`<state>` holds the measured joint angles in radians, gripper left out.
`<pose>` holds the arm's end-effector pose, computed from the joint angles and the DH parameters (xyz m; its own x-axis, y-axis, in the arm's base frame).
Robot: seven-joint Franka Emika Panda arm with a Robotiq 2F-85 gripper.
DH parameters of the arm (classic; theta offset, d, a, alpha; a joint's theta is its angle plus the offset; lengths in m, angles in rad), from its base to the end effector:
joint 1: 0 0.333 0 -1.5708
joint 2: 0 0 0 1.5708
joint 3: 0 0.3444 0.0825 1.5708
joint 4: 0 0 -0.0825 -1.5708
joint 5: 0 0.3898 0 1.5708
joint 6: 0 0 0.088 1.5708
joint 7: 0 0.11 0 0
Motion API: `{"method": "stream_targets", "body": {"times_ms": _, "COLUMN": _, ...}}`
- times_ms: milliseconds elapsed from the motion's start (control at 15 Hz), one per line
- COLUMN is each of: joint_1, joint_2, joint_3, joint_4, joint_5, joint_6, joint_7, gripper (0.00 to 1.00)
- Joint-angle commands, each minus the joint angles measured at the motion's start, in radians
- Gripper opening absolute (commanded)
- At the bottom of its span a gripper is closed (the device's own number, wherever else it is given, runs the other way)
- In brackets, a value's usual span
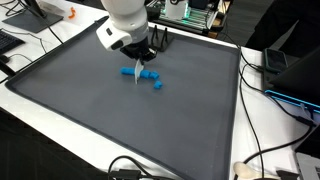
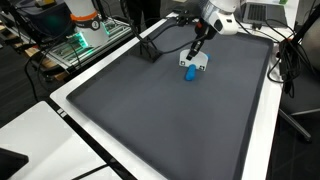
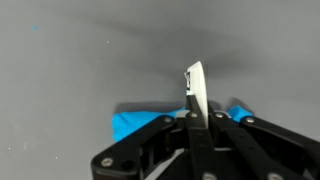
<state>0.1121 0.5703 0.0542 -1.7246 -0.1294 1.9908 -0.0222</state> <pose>0.6463 0.0968 0.2513 0.9250 0.2316 -0.3011 0.2611 -0.9634 0.0610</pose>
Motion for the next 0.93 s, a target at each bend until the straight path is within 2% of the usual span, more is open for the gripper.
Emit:
{"method": "stream_targets", "body": {"times_ms": 0, "joint_1": -0.017, "joint_2": -0.048, "joint_3": 0.008, "joint_4": -0.106, "joint_5": 0.022, "joint_6": -0.010, "joint_7": -0.022, "gripper": 0.01}}
{"method": "stream_targets", "body": {"times_ms": 267, "joint_1": -0.014, "joint_2": -0.082, "joint_3": 0.008, "joint_4": -0.132, "joint_5": 0.017, "joint_6": 0.007, "joint_7": -0.017, "gripper": 0.01}}
{"method": "stream_targets", "body": {"times_ms": 867, "joint_1": -0.009, "joint_2": -0.148, "joint_3": 0.002, "joint_4": -0.128, "joint_5": -0.011, "joint_6": -0.030, "joint_7": -0.029, "gripper": 0.01}}
